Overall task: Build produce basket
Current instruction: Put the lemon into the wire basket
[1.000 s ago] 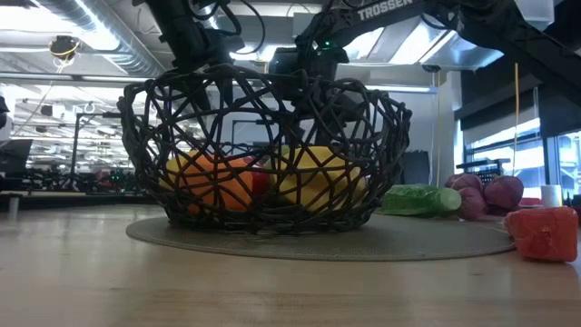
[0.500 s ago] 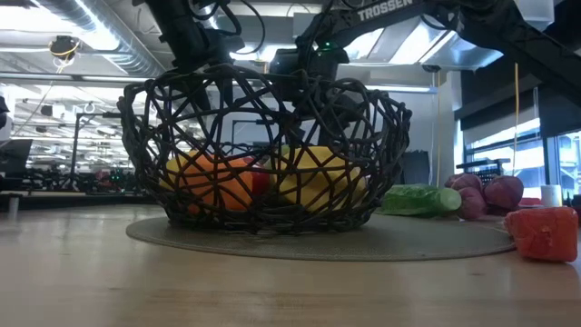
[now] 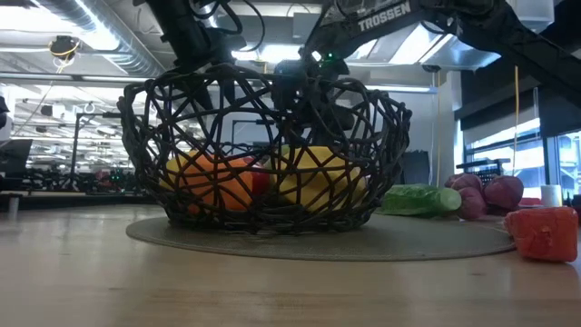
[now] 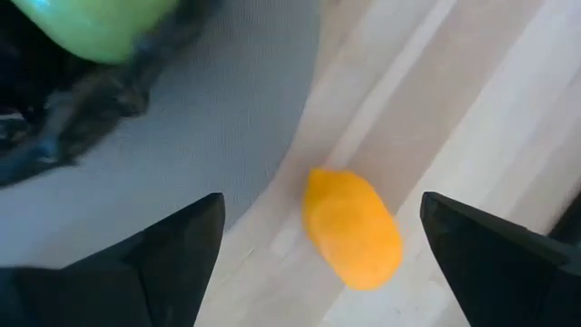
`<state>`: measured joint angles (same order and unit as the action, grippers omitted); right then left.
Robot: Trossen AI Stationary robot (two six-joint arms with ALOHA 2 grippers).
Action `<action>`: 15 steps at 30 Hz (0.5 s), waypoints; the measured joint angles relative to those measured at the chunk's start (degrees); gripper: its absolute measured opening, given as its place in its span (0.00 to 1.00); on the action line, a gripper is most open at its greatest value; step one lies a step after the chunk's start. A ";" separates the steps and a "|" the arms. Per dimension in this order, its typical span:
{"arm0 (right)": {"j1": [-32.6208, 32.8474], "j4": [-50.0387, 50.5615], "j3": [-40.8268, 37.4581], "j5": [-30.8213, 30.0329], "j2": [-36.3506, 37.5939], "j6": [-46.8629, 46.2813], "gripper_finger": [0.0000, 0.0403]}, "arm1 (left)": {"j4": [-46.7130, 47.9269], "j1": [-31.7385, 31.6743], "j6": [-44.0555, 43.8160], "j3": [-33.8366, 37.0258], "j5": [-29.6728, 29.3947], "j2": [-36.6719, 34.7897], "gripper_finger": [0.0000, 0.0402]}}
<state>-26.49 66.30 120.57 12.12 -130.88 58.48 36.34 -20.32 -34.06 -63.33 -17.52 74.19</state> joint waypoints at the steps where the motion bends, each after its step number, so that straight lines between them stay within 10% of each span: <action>1: -0.25 -0.13 -0.37 -0.04 -0.14 -0.49 0.90 | 0.01 0.00 0.00 0.00 0.00 0.00 0.63; 15: -4.18 -10.71 -9.80 -1.88 -0.08 4.62 0.81 | 0.02 -0.02 0.00 0.00 -0.04 0.00 0.63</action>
<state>-30.68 55.59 110.78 10.24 -130.96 63.10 36.36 -20.34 -34.06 -63.33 -17.56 74.19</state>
